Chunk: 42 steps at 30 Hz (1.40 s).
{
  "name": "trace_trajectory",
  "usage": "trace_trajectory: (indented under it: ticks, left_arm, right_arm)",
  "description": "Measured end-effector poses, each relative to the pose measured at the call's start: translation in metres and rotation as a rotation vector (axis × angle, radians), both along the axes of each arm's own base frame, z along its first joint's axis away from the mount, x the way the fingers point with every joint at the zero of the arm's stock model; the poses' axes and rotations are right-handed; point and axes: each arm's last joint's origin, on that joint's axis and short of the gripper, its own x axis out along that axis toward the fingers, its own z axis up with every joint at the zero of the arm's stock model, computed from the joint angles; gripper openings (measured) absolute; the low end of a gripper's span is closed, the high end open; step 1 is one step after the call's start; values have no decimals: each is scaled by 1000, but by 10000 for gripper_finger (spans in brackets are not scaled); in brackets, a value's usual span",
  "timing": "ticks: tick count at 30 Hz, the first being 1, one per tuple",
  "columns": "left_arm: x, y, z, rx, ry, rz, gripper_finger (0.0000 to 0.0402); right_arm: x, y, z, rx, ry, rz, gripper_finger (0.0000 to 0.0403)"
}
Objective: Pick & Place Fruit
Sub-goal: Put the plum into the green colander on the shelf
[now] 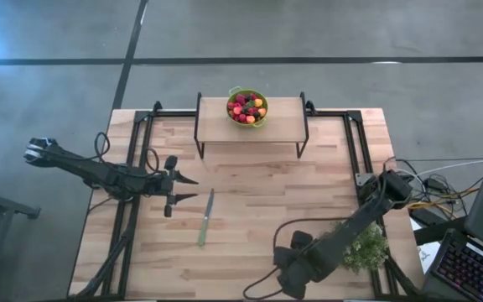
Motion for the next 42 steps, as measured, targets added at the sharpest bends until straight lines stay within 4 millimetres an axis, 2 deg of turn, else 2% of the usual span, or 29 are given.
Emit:
trace_trajectory:
  ticks: [5, 18, 26, 30, 42]
  left_arm:
    - [0, 0, 0, 0, 0, 0, 170]
    - [0, 0, 0, 1, 4, 0, 170]
    - [0, 0, -1, 2, 7, -1, 170]
    - [0, 0, -1, 3, 10, 0, 170]
    - [0, 0, -1, 4, 14, -1, 170]
  right_arm:
    - [3, 4, -19, -3, 64, 8, 363]
    - [7, 6, -34, -24, 83, 11, 363]
    - [10, 8, -58, -45, 142, 19, 361]
    - [11, 8, -63, -53, 155, 38, 348]
    - [12, 7, -63, -50, 148, 46, 277]
